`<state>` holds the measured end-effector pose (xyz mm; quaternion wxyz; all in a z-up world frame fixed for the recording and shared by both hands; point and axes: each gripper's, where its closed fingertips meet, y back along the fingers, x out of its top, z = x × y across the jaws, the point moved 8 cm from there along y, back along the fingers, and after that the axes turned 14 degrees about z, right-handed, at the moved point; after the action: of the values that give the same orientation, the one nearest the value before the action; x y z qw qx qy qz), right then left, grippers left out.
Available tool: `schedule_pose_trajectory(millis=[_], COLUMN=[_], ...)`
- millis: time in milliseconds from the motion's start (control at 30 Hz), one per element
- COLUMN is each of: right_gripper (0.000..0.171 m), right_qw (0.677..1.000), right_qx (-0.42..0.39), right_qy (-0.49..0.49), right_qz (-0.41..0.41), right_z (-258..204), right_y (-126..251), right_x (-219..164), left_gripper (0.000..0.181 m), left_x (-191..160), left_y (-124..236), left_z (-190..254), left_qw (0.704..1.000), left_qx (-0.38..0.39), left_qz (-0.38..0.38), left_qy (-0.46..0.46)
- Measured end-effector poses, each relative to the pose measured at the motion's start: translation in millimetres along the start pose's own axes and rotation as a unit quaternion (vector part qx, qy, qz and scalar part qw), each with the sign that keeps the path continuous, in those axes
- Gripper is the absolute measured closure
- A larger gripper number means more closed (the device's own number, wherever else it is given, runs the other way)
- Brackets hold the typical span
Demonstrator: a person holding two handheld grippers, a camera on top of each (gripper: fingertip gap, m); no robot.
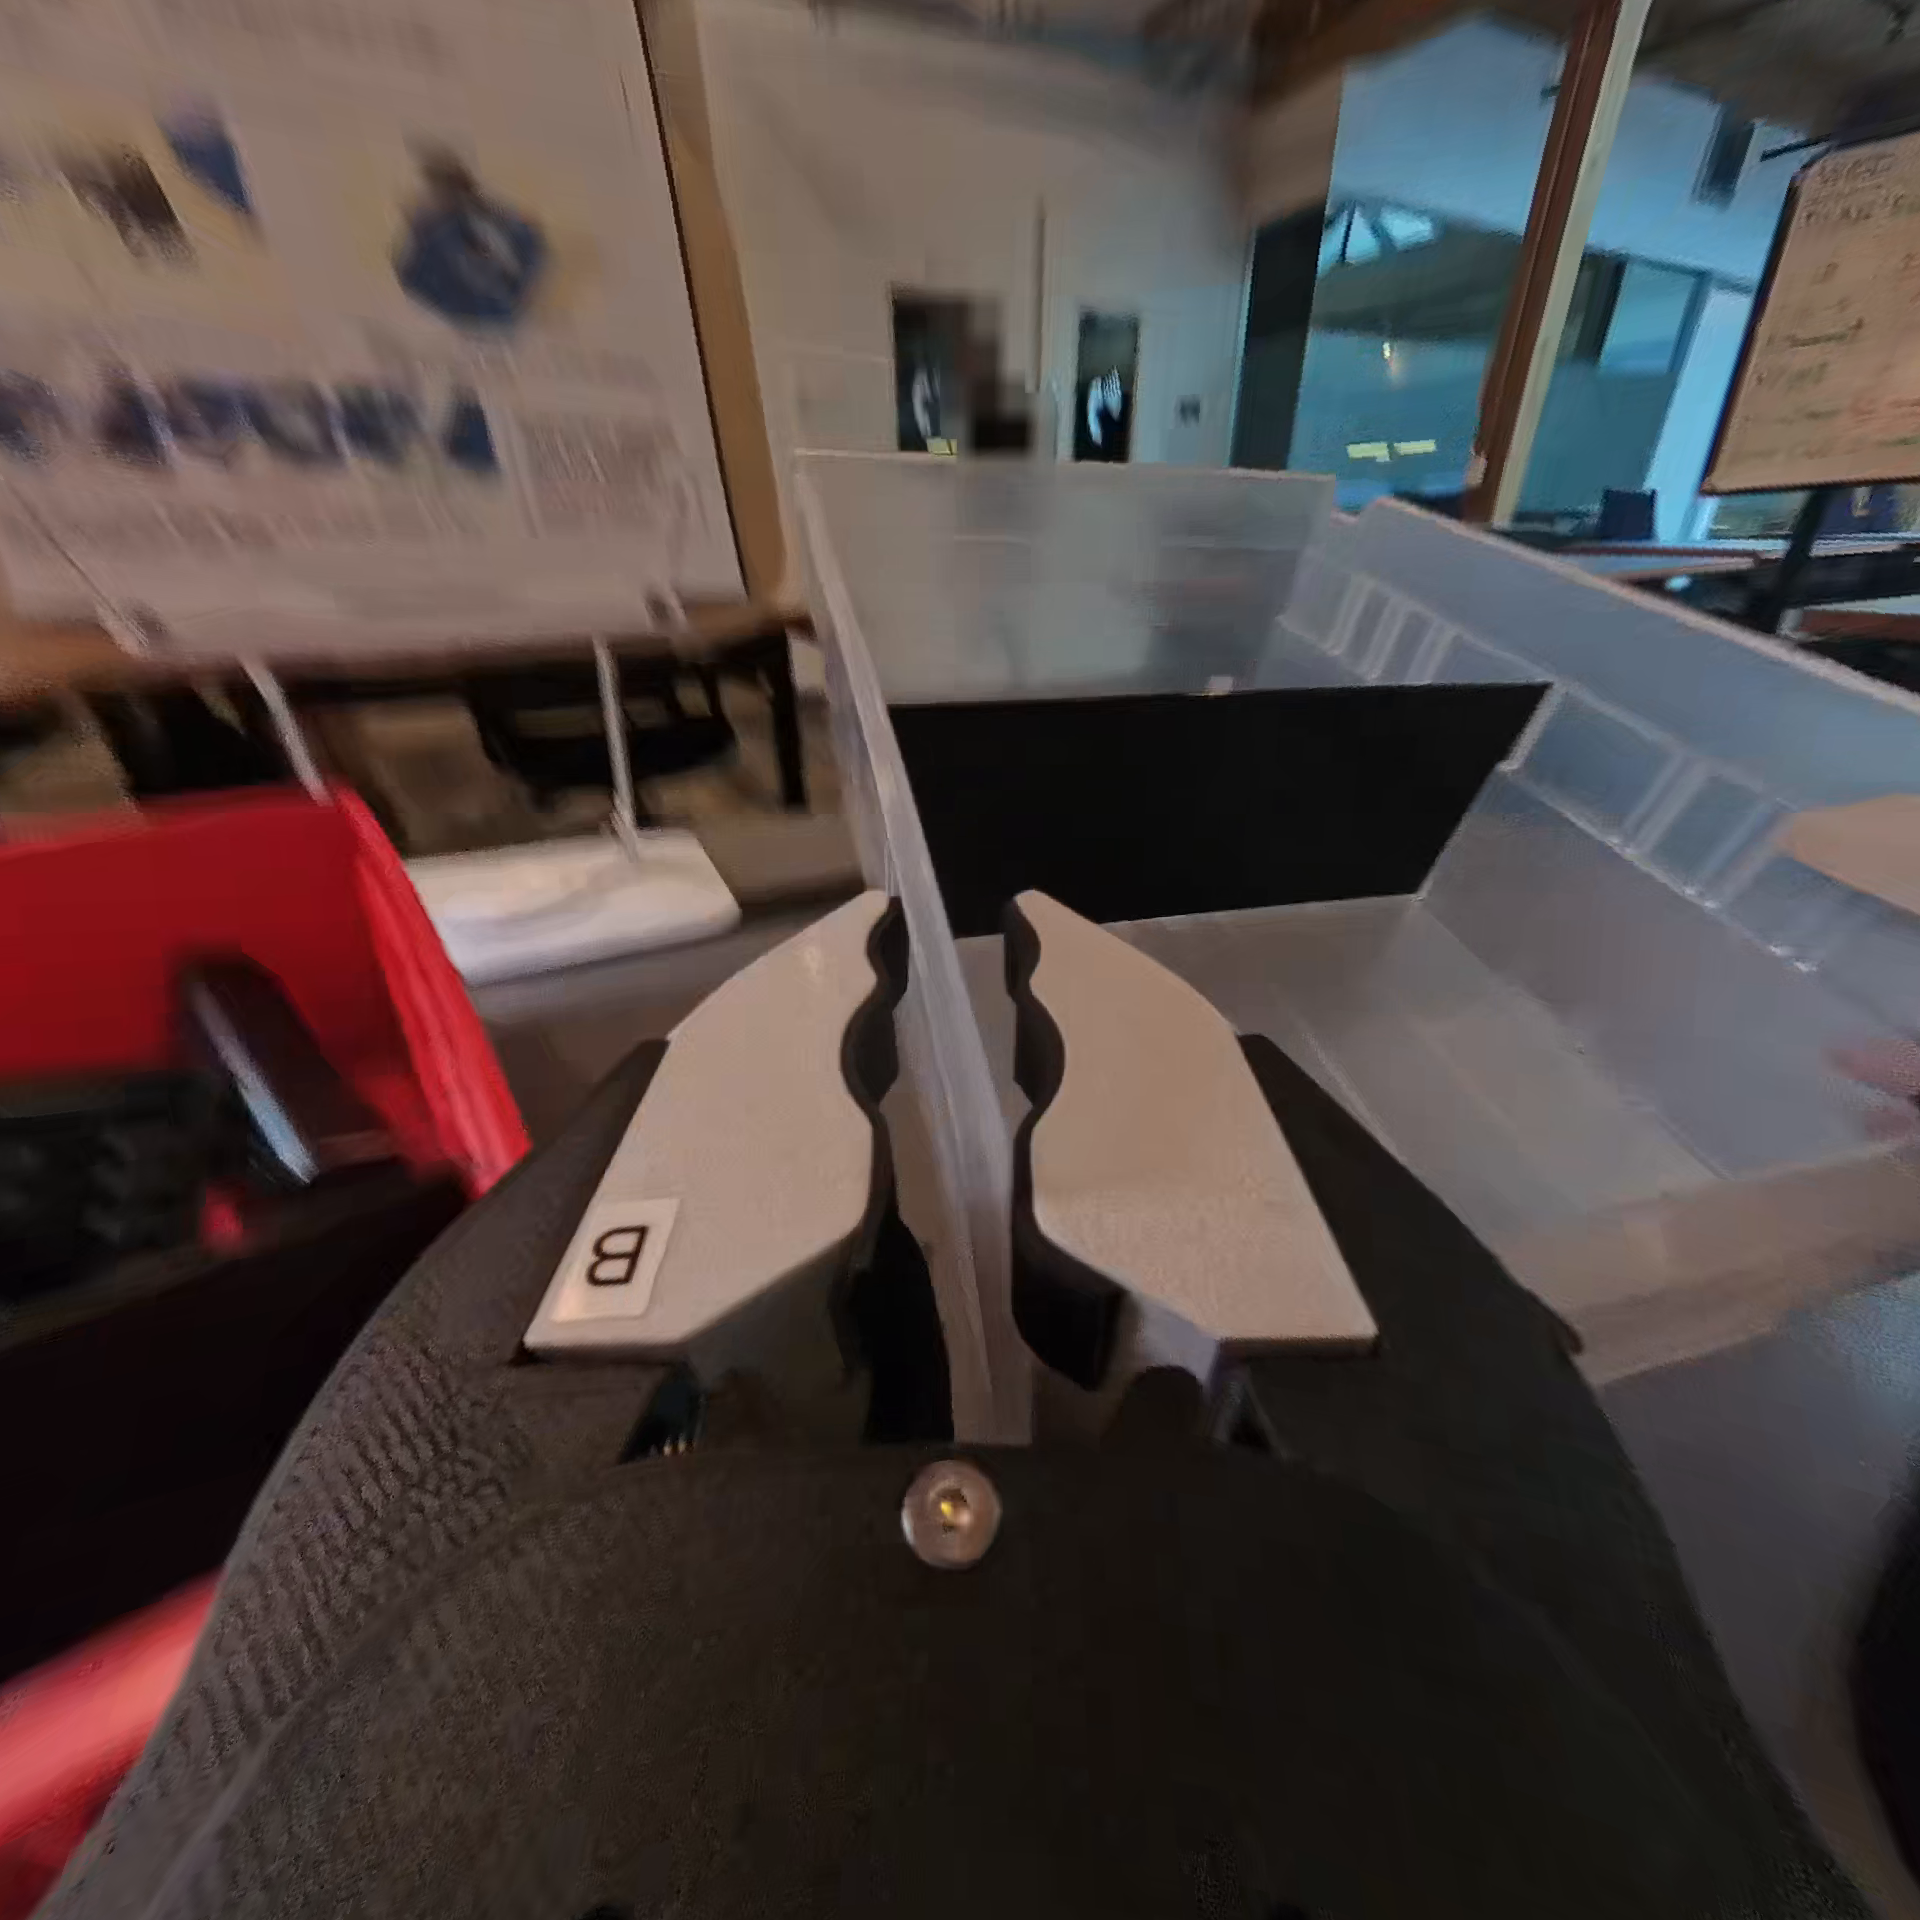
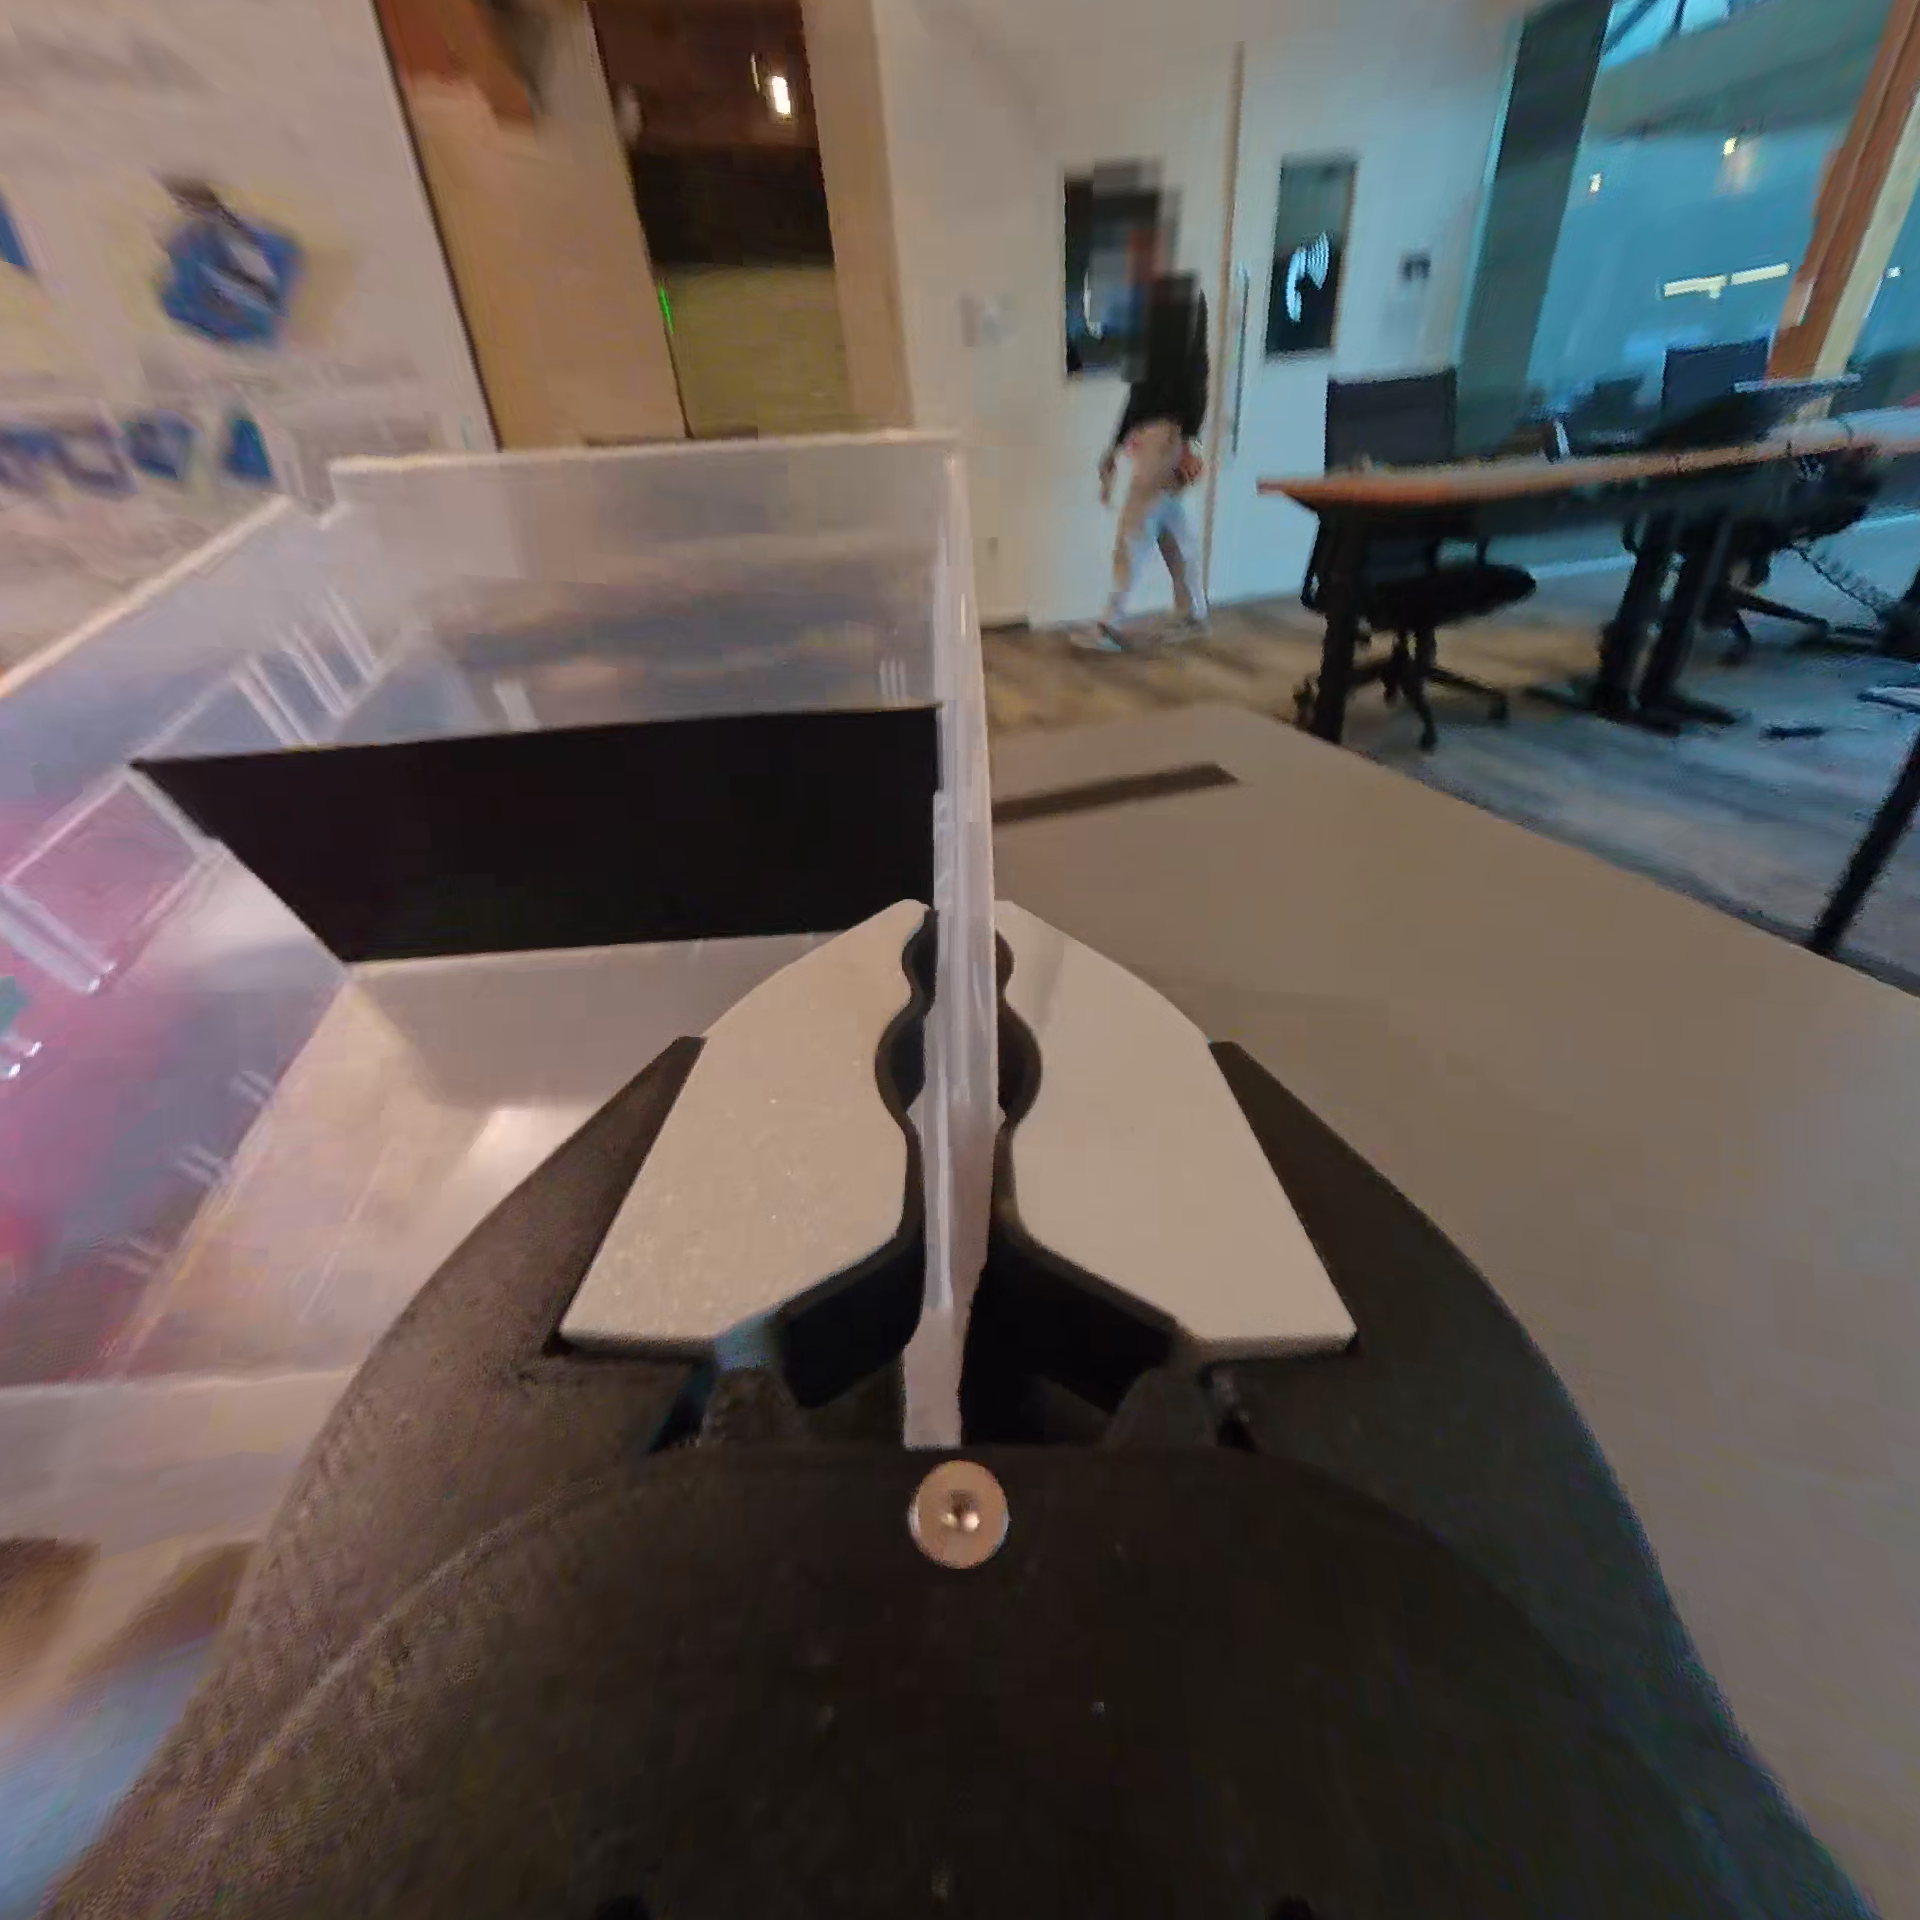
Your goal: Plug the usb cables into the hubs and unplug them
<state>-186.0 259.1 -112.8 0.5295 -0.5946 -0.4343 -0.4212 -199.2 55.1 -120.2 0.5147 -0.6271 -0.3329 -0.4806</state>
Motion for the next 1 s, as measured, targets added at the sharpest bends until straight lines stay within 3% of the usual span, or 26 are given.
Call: schedule_pose_trajectory(millis=[167, 367, 400, 500, 567, 667, 833, 933, 1000], right_gripper=[0.167, 0.163, 0.151, 0.107, 0.083, 0.066, 0.059, 0.058, 0.06], right_qw=[0.992, 0.992, 0.993, 0.999, 0.994, 0.979, 0.944, 0.93, 0.924], right_qx=[0.017, 0.004, -0.007, -0.002, -0.023, -0.029, 0.04, 0.102, 0.152], right_qy=[0.067, 0.064, 0.061, 0.046, 0.047, 0.003, -0.082, -0.099, -0.082], right_qz=[-0.103, -0.106, -0.099, 0.005, 0.094, 0.201, 0.318, 0.34, 0.341], right_z=[0.5, 2.7, 4.8, 4.4, 6.7, 6.4, -2.6, -14.0, -25.7], right_y=[-9.4, -12.6, -13.0, -12.2, -7.6, 3.2, 25.5, 31.3, 34.3], right_x=[-21.3, -23.3, -22.4, -11.2, 1.4, 22.7, 46.2, 50.3, 50.6], left_gripper=[0.16, 0.145, 0.139, 0.112, 0.09, 0.075, 0.076, 0.096, 0.097], left_x=[-32.5, -31.6, -30.6, -20.2, -6.2, 20.7, 67.6, 75.5, 61.6], left_y=[-3.6, -1.4, -1.3, 0.5, 3.7, 13.6, 54.3, 75.3, 85.9], left_z=[-6.7, -6.0, -3.8, -2.8, -7.9, -12.0, -30.0, -53.6, -74.7], left_qw=[0.992, 0.988, 0.986, 0.981, 0.986, 0.992, 0.992, 0.98, 0.954], left_qx=[-0.003, -0.043, -0.065, -0.094, -0.073, -0.077, -0.099, -0.184, -0.246], left_qz=[-0.108, -0.105, -0.097, -0.049, 0.004, 0.042, 0.081, 0.012, -0.135], left_qy=[0.068, 0.104, 0.116, 0.161, 0.15, 0.091, 0.01, -0.07, -0.105])
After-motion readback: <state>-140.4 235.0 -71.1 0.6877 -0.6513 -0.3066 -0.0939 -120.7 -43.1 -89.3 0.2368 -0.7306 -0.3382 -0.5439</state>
